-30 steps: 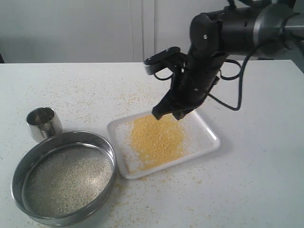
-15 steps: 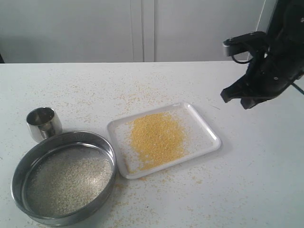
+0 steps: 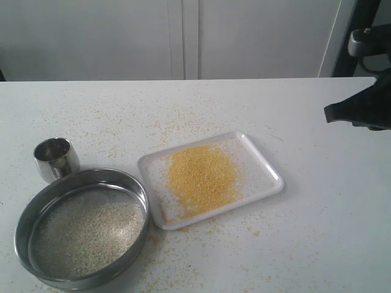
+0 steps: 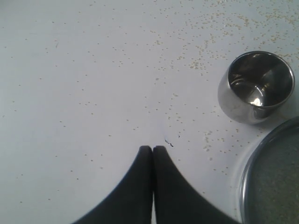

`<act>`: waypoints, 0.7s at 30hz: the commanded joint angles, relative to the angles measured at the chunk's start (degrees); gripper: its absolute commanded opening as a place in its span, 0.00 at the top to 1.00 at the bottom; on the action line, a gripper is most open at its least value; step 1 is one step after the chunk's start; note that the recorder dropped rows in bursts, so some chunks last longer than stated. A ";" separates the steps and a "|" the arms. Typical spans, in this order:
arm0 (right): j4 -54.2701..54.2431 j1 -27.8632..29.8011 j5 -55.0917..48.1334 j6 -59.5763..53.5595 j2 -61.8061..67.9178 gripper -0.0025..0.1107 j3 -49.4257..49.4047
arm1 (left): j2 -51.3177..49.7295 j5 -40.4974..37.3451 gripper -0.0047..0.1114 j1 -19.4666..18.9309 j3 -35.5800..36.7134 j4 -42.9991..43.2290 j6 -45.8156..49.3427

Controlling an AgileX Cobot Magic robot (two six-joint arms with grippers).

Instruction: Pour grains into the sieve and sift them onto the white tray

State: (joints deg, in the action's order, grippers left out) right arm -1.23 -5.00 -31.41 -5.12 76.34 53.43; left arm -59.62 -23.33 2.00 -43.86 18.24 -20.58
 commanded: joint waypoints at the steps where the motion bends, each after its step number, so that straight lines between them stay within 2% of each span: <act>1: 0.01 0.46 6.09 1.36 -8.28 0.98 -5.93 | 0.38 -0.24 0.95 -0.12 0.44 0.27 -0.16; 12: -0.10 0.46 11.79 2.33 -28.57 0.98 -16.17 | 0.38 -0.24 0.95 -0.12 0.44 0.27 -0.16; 21: -0.20 0.46 11.13 2.36 -35.48 0.98 -17.10 | 0.38 -0.24 0.95 -0.12 0.44 0.27 -0.16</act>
State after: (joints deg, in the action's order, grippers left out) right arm -1.23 -5.00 -20.79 -3.12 42.20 36.69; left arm -59.62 -23.33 2.00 -43.86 18.24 -20.58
